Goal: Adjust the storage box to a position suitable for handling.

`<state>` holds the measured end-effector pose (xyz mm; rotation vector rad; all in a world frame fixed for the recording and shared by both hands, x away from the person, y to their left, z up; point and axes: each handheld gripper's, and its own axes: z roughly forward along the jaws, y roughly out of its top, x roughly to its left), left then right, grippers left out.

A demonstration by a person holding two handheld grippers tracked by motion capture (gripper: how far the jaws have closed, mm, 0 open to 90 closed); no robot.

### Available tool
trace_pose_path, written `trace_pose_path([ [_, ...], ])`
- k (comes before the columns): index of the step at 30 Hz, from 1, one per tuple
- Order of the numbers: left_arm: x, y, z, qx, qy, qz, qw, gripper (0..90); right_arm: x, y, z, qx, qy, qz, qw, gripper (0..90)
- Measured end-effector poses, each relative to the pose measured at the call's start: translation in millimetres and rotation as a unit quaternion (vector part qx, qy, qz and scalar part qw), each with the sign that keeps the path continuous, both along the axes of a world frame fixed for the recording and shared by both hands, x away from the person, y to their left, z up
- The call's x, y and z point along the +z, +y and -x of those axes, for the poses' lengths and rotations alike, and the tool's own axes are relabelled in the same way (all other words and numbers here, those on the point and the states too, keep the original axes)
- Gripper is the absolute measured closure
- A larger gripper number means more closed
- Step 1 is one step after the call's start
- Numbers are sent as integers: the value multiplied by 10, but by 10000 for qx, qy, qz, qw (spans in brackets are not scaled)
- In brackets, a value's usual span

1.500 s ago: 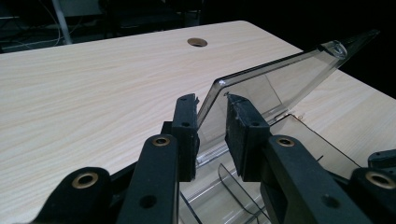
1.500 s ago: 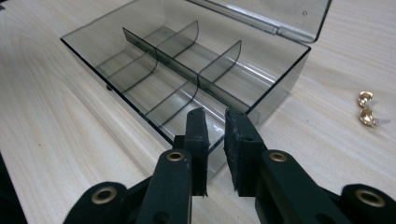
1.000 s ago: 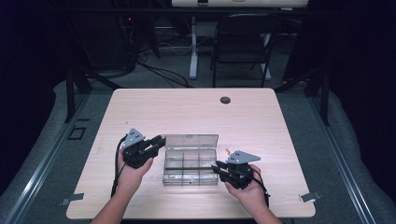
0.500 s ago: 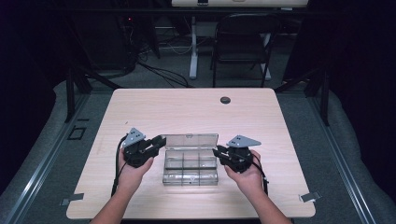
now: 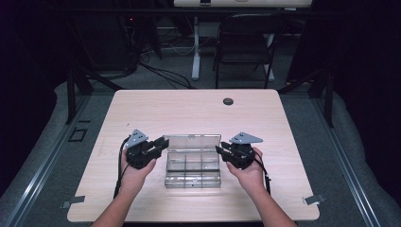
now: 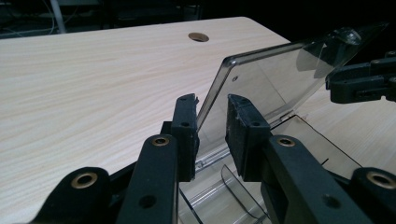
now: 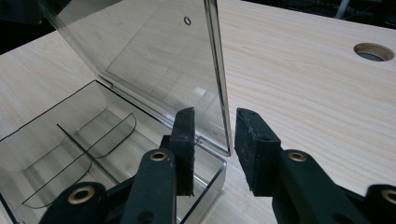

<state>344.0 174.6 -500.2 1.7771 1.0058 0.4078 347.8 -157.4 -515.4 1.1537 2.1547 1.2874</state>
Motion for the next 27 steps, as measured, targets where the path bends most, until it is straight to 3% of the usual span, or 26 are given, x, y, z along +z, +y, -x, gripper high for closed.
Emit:
trace_pose_path([
  [16,-90,-63,-118,64,150,45,9999,654,8,63,-111,-15,-17,-89,10000,688],
  [27,-147,-108,-178,65,176,-49,9998,637,-33,75,-159,-38,16,-68,10000,687],
])
